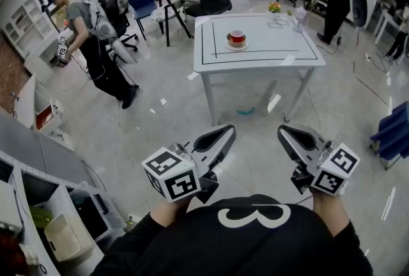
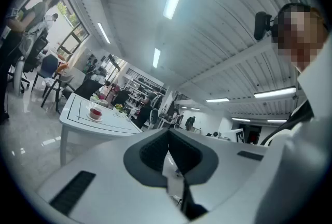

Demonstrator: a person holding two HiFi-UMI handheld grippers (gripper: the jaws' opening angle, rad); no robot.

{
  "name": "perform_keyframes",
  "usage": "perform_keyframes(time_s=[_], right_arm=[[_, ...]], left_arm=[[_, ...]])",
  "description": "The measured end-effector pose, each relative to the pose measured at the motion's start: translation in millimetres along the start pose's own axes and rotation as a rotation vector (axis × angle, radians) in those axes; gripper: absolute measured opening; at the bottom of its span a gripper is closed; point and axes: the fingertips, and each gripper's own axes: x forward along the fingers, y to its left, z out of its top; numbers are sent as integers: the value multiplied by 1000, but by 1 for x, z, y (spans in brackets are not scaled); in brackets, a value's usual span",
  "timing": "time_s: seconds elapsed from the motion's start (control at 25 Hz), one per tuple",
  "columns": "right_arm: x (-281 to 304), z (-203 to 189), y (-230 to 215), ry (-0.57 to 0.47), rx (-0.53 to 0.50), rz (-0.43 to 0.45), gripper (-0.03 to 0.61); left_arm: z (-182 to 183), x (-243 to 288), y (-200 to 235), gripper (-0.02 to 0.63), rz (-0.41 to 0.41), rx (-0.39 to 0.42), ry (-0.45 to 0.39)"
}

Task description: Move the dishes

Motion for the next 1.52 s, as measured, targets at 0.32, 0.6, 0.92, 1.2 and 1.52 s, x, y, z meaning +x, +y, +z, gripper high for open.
perform_keyframes(time_s=[0.32, 0.6, 0.92, 1.2, 1.52], right_arm=[[-5, 4, 1, 23, -22, -28, 8], [7, -1, -9, 13, 22, -46, 42], [15, 5, -38, -13, 27, -76, 186], [48, 12, -95, -32, 41, -66, 254], [112, 11, -185, -27, 115, -39, 279]], left_arm=[[3, -6, -4, 3, 2, 6, -7], [6, -12, 6, 3, 40, 3, -4], [12, 0, 25, 3, 62, 9, 10], [17, 33, 69, 3, 93, 24, 42], [26, 86, 157, 3, 145, -5, 92]])
